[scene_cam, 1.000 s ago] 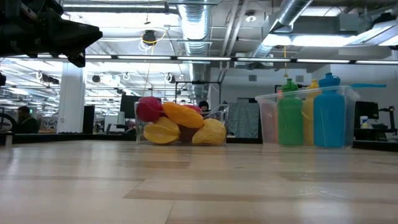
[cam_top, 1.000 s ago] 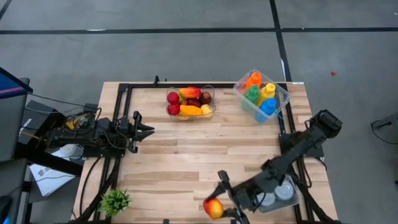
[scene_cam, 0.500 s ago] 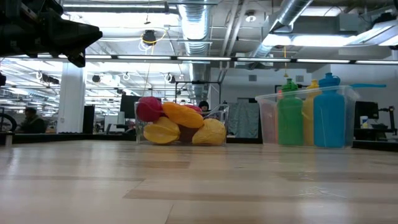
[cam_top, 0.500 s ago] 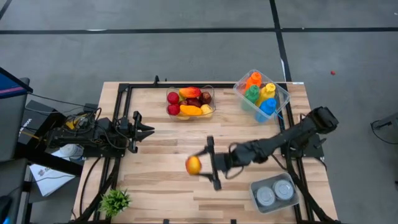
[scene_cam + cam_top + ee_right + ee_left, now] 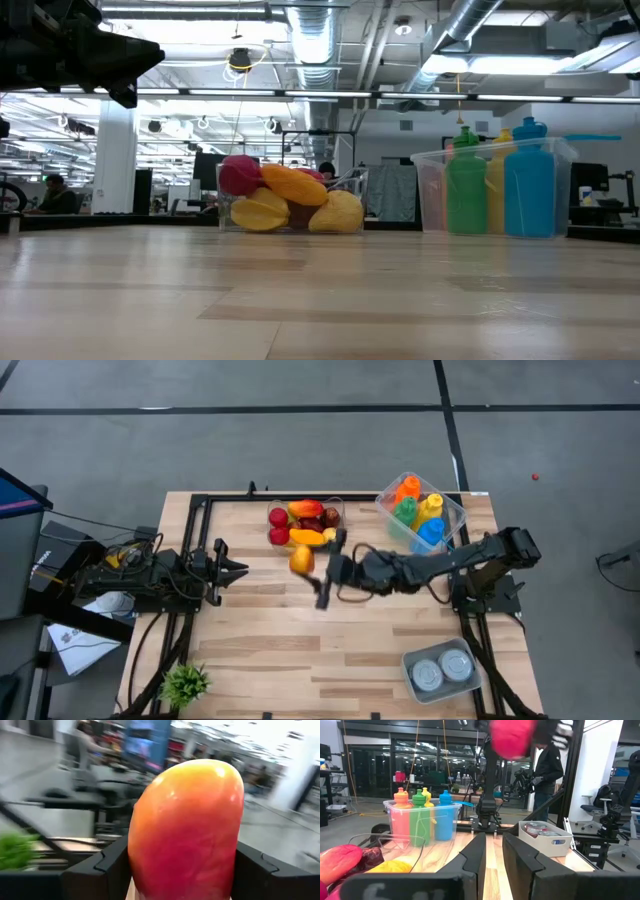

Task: Pick & Place Food Item
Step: Put the red mango into the transparent bin

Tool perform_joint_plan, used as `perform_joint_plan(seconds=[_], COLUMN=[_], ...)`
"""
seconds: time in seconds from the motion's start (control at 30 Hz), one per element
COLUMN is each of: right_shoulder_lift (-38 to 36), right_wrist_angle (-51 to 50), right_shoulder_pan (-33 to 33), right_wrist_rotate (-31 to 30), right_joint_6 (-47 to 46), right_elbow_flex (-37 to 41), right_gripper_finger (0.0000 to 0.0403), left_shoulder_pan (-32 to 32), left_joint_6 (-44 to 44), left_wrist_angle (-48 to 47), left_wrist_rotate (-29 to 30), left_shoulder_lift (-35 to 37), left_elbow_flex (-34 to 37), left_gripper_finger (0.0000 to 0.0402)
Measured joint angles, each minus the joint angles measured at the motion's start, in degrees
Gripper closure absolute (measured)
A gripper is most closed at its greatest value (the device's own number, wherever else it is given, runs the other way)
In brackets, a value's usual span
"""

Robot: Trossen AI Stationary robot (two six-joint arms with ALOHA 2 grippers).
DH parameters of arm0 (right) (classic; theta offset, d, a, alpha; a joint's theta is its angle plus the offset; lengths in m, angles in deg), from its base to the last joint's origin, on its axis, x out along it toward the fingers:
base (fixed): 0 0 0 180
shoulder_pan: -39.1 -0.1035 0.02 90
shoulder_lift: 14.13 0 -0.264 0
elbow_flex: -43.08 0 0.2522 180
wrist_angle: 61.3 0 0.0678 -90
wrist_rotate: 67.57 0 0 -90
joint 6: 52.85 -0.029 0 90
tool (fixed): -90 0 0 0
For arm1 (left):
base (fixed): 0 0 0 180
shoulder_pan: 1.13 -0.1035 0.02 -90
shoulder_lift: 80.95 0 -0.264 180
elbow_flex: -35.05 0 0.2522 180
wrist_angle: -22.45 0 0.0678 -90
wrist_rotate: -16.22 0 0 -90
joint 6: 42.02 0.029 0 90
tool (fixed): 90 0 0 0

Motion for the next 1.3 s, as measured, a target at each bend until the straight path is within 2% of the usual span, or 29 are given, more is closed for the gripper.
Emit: perform_joint_plan(seconds=[0.23, 0.5, 0.6, 0.77, 1.0, 1.3], right_shoulder_lift=[0.0, 0.1, 1.6, 5.6, 11.4, 14.8], right_wrist_angle=[-15.5, -30.2, -34.1, -34.9, -35.6, -37.5], right_shoulder_pan=[8.0, 19.4, 22.9, 26.8, 28.4, 29.1], right_wrist_rotate=[-2.8, -2.5, 0.2, 4.7, 5.0, 5.0], right_joint_6=[-4.4, -10.9, -12.5, -12.8, -10.5, -10.5], right_elbow_flex=[-6.9, -7.4, -7.4, -7.4, -7.4, -7.3], right_gripper_finger=[0.0157, 0.0157, 0.0157, 0.0157, 0.0157, 0.0157], left_shoulder_pan=[0.0, 0.0, 0.0, 0.0, 0.0, 0.0], left_joint_6=[0.0, 0.0, 0.0, 0.0, 0.0, 0.0], left_wrist_angle=[0.0, 0.0, 0.0, 0.0, 0.0, 0.0], left_wrist_rotate=[0.0, 0.0, 0.0, 0.0, 0.0, 0.0], left_shoulder_lift=[0.0, 0.0, 0.0, 0.0, 0.0, 0.0], left_elbow_flex=[0.0, 0.0, 0.0, 0.0, 0.0, 0.0], left_gripper_finger=[0.0348, 0.0348, 0.0348, 0.0348, 0.0348, 0.0348])
